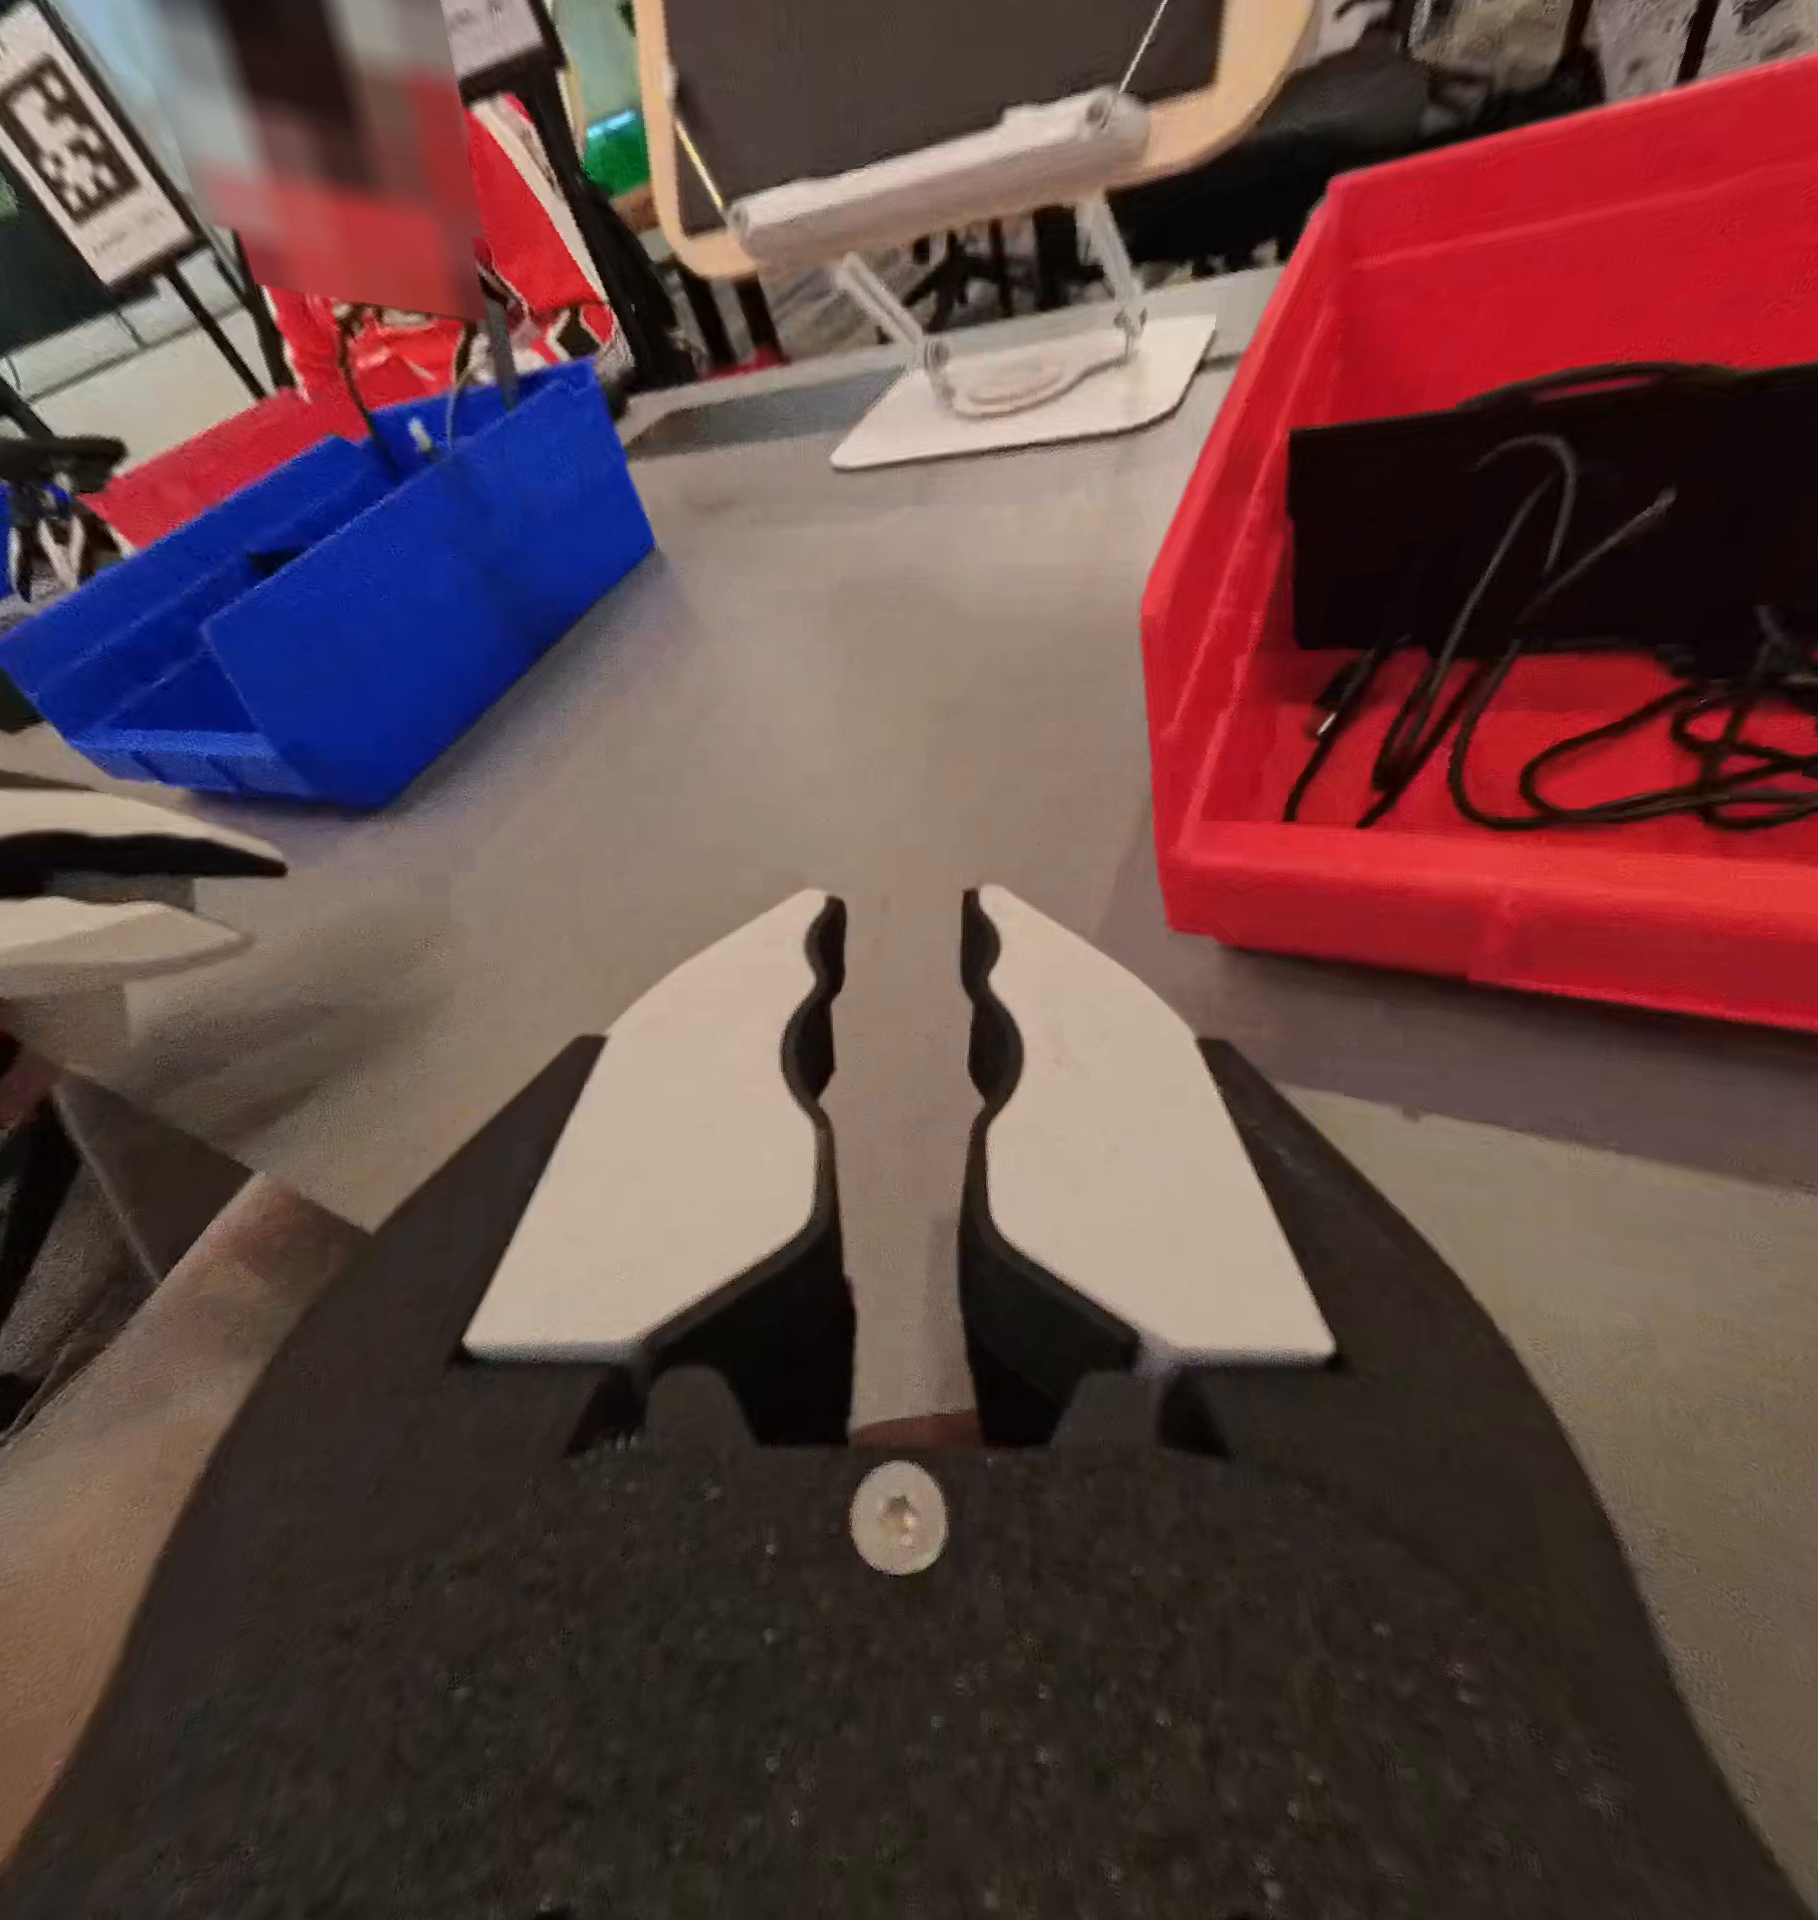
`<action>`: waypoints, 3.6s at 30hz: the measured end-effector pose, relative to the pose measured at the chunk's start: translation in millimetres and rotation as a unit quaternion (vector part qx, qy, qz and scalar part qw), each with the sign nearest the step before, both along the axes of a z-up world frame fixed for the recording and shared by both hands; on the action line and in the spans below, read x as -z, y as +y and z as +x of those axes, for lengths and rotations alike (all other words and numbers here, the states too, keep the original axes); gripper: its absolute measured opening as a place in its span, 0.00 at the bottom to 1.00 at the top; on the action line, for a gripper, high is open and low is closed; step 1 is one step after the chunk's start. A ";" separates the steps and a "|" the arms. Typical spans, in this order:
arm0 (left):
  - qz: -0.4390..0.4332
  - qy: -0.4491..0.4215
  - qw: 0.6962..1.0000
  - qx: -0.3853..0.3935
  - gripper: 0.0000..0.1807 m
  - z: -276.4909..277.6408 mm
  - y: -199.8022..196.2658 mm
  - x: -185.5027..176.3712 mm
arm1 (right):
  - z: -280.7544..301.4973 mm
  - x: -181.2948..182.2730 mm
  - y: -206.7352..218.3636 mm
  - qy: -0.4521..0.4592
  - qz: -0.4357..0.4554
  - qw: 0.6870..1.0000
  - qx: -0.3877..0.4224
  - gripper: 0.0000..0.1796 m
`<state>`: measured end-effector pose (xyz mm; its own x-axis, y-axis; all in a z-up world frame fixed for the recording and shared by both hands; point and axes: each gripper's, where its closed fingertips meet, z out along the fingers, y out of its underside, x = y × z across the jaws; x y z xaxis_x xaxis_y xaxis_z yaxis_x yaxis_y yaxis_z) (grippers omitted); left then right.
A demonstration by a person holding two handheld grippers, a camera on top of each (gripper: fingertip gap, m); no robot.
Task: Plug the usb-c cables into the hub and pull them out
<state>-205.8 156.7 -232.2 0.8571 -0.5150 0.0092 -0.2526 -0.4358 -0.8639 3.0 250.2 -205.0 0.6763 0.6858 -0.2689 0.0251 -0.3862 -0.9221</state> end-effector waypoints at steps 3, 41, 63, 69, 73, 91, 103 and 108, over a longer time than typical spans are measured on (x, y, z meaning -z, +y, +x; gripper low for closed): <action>0.007 -0.030 0.999 -0.011 0.21 -8.0 3.8 -6.3 | -10.6 -0.6 -5.4 -0.006 0.022 0.999 -0.034 0.12; -0.201 0.144 0.958 -0.143 0.13 -294.0 279.4 -0.3 | -26.6 27.2 -20.1 -0.076 0.005 0.991 -0.109 0.10; 0.397 0.341 0.825 -0.214 0.13 -129.8 190.0 -387.5 | -53.0 21.7 -34.8 -0.075 0.025 0.985 -0.151 0.11; 0.402 0.384 0.812 -0.175 0.13 -43.3 186.8 -322.1 | -54.4 13.1 -32.8 -0.069 0.051 0.987 -0.136 0.19; 0.380 0.402 0.817 -0.159 0.13 0.0 185.5 -236.9 | -52.5 -24.4 -15.6 -0.091 0.166 0.977 -0.097 0.24; 0.352 0.526 0.768 -0.101 0.13 57.4 160.2 -110.8 | -115.0 -92.1 32.8 -0.050 0.172 0.968 -0.177 0.10; 0.343 0.513 0.780 -0.106 0.13 46.5 153.6 -102.0 | -137.2 -72.1 38.8 -0.106 0.224 0.950 -0.193 0.05; 0.342 0.518 0.777 -0.105 0.13 40.6 153.0 -98.6 | -143.1 -67.7 38.8 -0.109 0.213 0.948 -0.209 0.05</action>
